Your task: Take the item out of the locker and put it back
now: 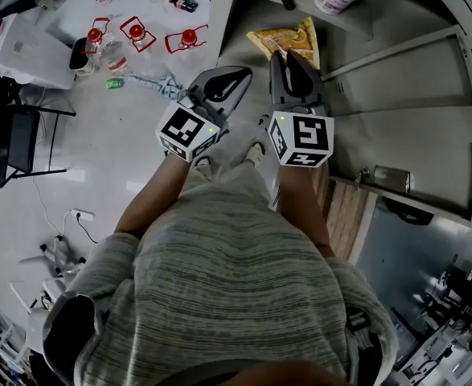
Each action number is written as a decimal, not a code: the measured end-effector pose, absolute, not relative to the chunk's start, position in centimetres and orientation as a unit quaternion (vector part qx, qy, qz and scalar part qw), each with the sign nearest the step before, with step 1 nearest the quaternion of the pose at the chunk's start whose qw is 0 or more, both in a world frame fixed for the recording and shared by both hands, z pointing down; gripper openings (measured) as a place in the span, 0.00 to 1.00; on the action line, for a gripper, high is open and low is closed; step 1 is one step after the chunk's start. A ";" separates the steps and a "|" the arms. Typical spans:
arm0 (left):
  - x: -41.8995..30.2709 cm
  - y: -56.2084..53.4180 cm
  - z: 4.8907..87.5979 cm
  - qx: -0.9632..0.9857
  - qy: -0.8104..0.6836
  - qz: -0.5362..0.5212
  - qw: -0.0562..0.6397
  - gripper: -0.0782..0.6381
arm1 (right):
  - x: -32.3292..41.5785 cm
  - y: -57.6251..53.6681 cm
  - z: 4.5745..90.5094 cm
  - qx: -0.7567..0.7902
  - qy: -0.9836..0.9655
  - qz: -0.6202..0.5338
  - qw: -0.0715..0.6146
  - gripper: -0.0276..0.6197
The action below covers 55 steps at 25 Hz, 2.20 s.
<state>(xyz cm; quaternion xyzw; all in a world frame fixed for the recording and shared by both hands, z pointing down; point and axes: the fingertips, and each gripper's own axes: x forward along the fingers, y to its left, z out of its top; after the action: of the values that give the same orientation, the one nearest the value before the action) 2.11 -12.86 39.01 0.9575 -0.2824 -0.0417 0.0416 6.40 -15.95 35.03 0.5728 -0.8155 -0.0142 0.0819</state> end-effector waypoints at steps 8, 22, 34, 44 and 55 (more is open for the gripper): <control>1.8 -12.8 39.3 0.957 -0.286 -0.036 0.042 0.12 | 6.2 -17.3 37.3 0.566 -0.818 -0.006 0.103 0.14; 0.7 -13.8 40.2 0.950 -0.307 -0.028 0.050 0.12 | 4.7 -21.2 43.5 0.540 -0.826 0.041 0.155 0.14; 0.7 -14.3 40.3 0.948 -0.312 -0.032 0.054 0.12 | 4.0 -21.8 45.6 0.522 -0.831 0.046 0.189 0.33; 1.1 -14.0 39.6 0.950 -0.305 -0.038 0.048 0.12 | 4.3 -20.5 41.8 0.529 -0.835 0.028 0.150 0.37; 1.6 -13.7 37.9 0.954 -0.294 -0.047 0.036 0.12 | 5.5 -18.7 34.7 0.551 -0.830 -0.014 0.091 0.36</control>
<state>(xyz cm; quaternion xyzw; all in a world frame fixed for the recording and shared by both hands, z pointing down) 1.63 -13.72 37.93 0.9539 -0.2942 -0.0473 0.0357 5.55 -18.67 34.67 0.5506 -0.8297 -0.0141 0.0909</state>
